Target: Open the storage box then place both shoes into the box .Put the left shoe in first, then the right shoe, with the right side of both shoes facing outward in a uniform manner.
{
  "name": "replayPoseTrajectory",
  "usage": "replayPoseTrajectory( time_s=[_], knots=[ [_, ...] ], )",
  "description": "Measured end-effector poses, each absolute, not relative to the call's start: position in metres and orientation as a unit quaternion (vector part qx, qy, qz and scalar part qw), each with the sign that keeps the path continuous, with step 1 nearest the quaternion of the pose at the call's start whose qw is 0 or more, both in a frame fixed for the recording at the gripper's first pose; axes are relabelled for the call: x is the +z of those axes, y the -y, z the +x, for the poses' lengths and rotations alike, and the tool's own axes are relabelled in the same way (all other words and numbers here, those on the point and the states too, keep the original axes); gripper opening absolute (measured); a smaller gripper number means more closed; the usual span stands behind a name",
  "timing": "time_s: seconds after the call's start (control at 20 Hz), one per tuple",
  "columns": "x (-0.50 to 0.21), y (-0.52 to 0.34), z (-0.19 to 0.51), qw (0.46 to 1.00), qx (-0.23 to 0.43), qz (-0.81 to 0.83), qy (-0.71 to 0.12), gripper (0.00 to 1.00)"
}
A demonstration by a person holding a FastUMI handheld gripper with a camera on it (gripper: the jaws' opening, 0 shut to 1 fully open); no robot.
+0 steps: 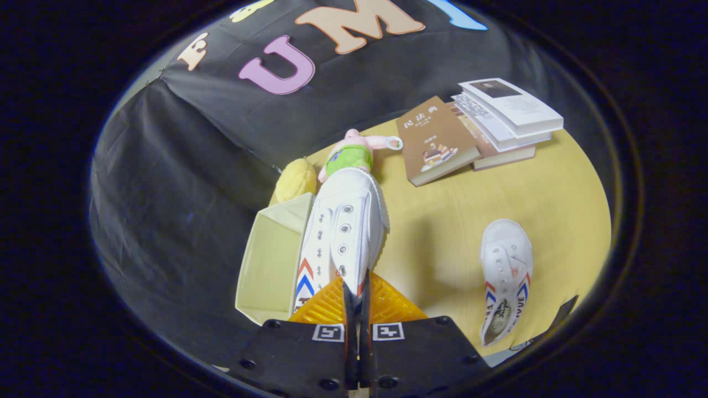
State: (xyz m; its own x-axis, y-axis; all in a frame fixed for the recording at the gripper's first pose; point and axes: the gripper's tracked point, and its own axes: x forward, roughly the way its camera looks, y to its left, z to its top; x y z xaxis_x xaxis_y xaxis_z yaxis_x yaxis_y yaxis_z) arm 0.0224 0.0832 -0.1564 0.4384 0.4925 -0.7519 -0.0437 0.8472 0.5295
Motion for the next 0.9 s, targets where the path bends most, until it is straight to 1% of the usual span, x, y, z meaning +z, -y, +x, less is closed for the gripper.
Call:
replayPoseTrajectory(
  time_s=[0.2, 0.4, 0.65, 0.9],
  knots=[
    [-0.134, -0.126, 0.030, 0.820, 0.189, 0.220, -0.493, 0.05],
    [-0.135, -0.176, 0.031, 0.811, 0.214, 0.217, -0.500, 0.05],
    [-0.162, -0.223, 0.026, 0.802, 0.228, 0.183, -0.520, 0.05],
    [-0.190, -0.255, 0.025, 0.799, 0.213, 0.159, -0.540, 0.05]
  ],
)
